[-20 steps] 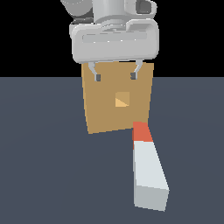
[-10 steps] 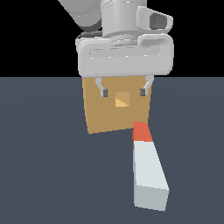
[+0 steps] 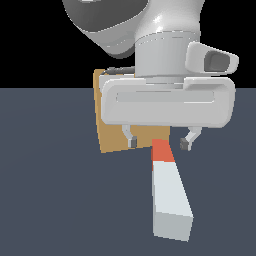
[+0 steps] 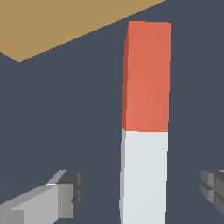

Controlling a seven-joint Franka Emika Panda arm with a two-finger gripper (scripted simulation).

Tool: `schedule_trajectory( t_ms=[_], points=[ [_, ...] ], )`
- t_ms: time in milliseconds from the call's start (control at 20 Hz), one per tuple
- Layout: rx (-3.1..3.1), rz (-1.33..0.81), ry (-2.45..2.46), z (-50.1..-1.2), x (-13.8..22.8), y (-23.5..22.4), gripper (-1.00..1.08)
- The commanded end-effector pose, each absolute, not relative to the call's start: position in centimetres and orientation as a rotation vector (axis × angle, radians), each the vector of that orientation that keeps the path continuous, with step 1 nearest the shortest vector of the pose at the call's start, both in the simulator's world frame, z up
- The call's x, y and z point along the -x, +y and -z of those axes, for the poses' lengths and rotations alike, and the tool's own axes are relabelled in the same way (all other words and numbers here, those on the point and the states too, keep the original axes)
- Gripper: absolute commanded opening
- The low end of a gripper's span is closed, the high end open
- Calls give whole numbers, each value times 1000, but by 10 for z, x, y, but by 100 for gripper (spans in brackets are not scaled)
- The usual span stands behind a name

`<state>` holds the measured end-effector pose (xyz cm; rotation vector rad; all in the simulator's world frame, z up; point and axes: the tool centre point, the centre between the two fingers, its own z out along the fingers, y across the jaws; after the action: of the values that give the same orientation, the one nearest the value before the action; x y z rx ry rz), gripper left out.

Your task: Insert the peg into the horizontal hole in a box.

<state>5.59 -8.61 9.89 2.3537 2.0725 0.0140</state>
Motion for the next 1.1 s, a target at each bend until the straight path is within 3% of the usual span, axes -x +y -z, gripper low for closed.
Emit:
schedule_trajectory(
  t_ms=[0, 700, 1050],
  points=[
    [-2367, -9, 2060, -89, -61, -96, 100],
    [-2389, 1, 2040, -69, -68, -112, 100],
    [-2389, 0, 2040, -37, -68, -113, 100]
  ],
)
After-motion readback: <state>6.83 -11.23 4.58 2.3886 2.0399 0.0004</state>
